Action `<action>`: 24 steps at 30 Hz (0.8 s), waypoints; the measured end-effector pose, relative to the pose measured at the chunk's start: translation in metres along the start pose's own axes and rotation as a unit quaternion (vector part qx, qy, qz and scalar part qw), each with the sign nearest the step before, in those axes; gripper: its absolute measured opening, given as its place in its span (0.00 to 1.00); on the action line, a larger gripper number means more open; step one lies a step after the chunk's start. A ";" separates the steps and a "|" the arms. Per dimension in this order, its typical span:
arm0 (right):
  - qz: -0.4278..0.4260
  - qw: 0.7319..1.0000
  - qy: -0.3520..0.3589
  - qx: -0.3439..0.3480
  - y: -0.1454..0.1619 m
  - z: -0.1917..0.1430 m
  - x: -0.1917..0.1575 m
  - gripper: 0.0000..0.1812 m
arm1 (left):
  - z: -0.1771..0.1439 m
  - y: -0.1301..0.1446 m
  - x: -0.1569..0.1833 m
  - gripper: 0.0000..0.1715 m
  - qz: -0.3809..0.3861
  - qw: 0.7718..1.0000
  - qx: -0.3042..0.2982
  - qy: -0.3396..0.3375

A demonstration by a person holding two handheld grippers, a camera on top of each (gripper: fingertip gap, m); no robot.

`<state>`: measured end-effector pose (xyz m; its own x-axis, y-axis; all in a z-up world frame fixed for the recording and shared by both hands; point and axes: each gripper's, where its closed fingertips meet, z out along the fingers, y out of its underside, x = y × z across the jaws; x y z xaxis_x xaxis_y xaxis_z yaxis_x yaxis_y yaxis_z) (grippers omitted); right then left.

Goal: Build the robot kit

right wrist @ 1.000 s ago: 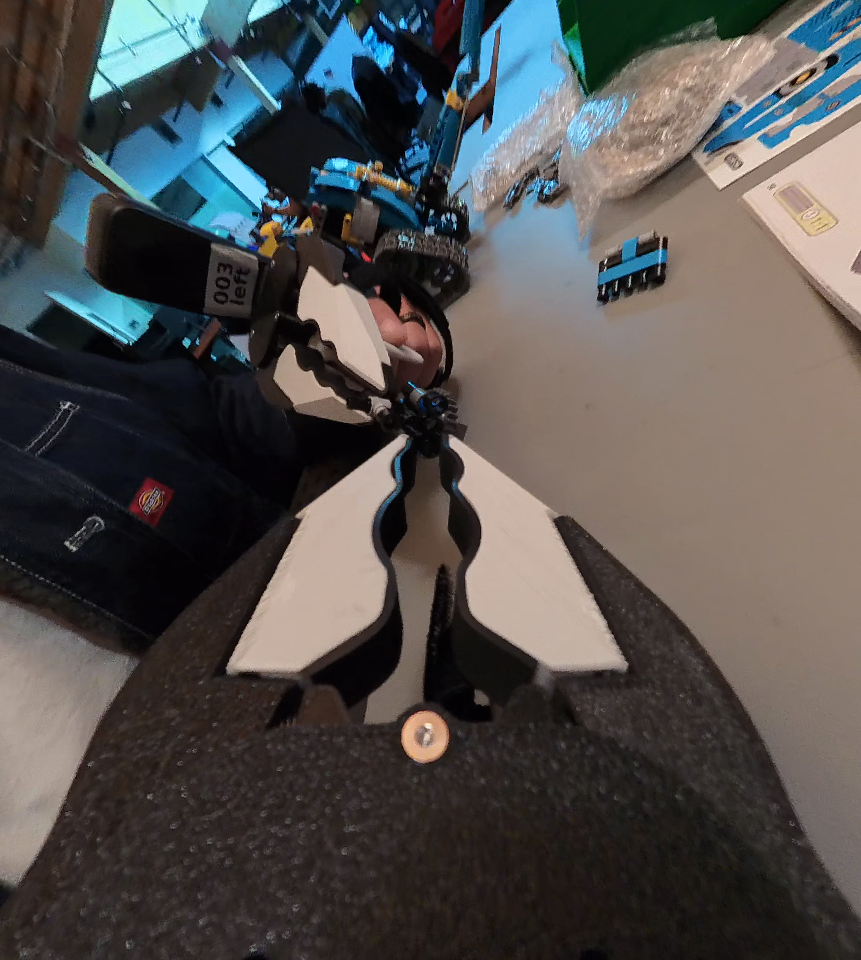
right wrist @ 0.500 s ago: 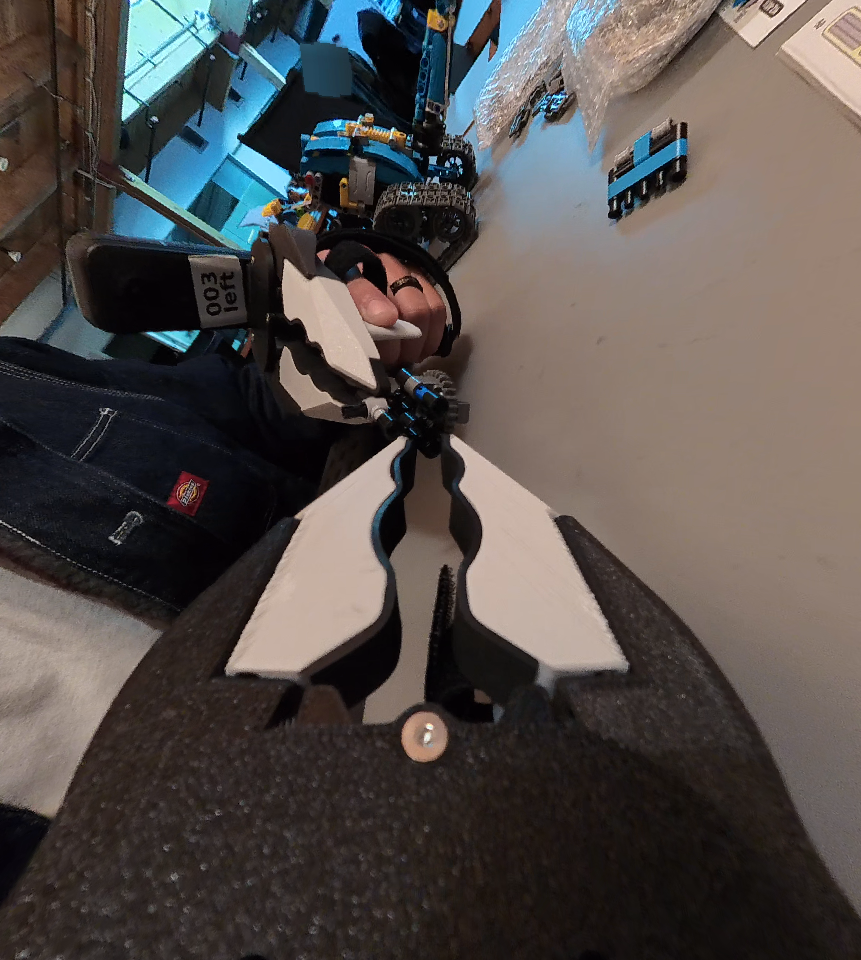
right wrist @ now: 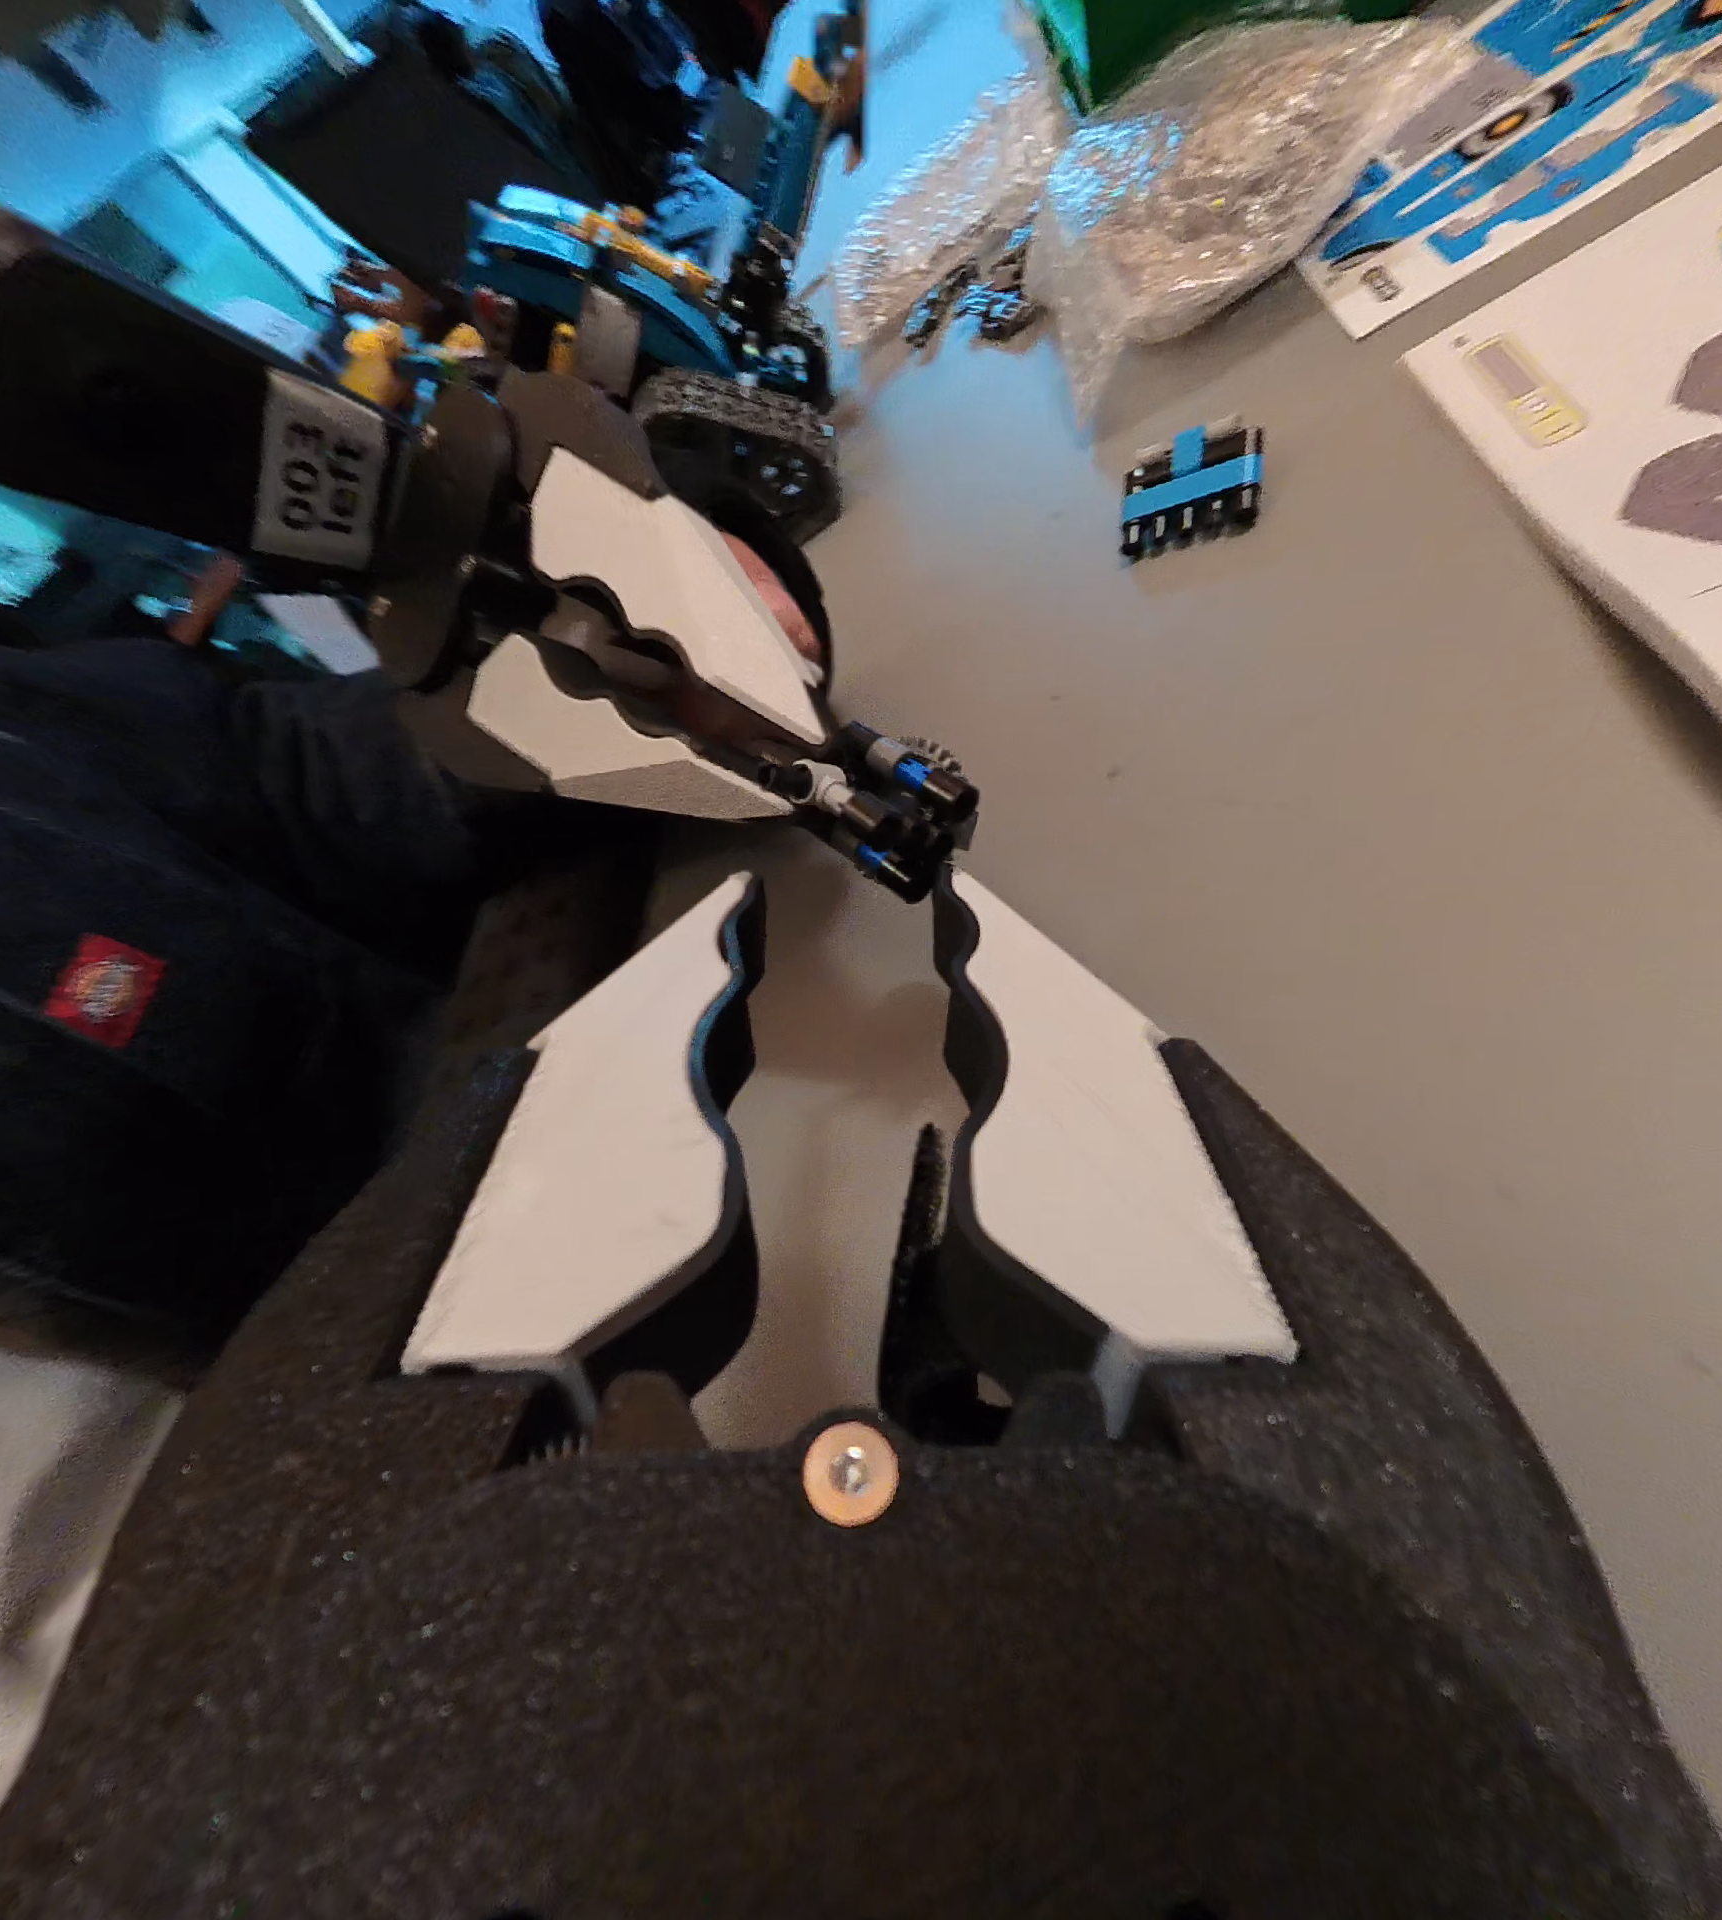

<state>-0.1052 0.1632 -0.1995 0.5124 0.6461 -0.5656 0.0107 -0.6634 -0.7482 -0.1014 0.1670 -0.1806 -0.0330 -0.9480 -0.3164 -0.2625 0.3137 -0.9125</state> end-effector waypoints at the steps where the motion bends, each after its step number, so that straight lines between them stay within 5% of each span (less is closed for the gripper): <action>1: -0.012 1.000 0.023 -0.003 0.000 0.001 0.003 0.18 | 0.001 0.002 -0.002 0.04 -0.008 1.000 -0.003 -0.002; 12: -0.095 0.964 0.249 -0.011 -0.006 0.006 0.029 0.17 | 0.013 0.008 -0.018 0.04 -0.122 0.991 -0.017 -0.047; 24: -0.059 0.972 0.224 0.034 -0.013 0.002 0.028 0.16 | 0.017 0.003 -0.020 0.04 -0.142 0.984 -0.017 -0.105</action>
<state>-0.0926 0.1907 -0.2065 0.8333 0.4773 -0.2790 0.0430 -0.5591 -0.8280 -0.0855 0.1880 -0.1813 0.2448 -0.9644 -0.1002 -0.2648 0.0329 -0.9638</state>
